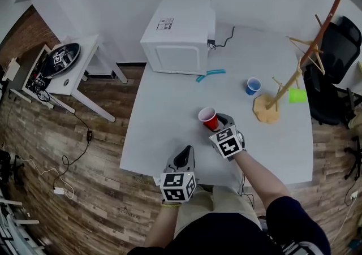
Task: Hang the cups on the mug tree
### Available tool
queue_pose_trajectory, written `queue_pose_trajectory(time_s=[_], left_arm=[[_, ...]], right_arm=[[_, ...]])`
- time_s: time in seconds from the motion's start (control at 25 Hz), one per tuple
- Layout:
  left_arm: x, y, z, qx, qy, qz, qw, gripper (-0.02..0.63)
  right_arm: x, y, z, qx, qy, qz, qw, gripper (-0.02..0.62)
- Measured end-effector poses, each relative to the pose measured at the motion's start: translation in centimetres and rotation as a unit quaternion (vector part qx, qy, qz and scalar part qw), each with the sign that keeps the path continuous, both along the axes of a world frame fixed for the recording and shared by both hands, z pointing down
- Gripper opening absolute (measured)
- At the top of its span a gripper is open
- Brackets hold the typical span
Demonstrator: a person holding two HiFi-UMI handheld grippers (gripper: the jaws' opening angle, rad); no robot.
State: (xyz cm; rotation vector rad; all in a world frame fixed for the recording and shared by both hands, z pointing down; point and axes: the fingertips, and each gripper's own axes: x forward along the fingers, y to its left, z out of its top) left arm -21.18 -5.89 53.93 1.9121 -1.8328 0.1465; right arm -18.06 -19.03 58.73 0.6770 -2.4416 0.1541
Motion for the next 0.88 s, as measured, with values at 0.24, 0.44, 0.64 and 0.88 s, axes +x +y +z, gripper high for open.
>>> queue_pose_trajectory(time_s=[0.24,0.44,0.64,0.88], left_arm=[[1.4,-0.6,-0.4,0.004,0.001,0.014,0.9999,0.020],[2.7,-1.2,-0.9,0.006,-0.001,0.027,0.9996,0.020],[3.9,-1.6,-0.9,0.004,0.000,0.039,0.9992,0.020],[5.7,-2.3,-1.2,0.005,0.000,0.054,0.9985,0.020]], right_arm=[[2.5,0.1,-0.7,0.002,-0.004,0.019,1.000,0.259],[4.6,0.1,-1.5,0.000,-0.010,0.037,0.999,0.259],[6.9,0.1,-2.1,-0.002,-0.014,0.054,0.998,0.259],[9.6,-0.1,-2.6,-0.004,-0.016,0.072,0.997,0.259]])
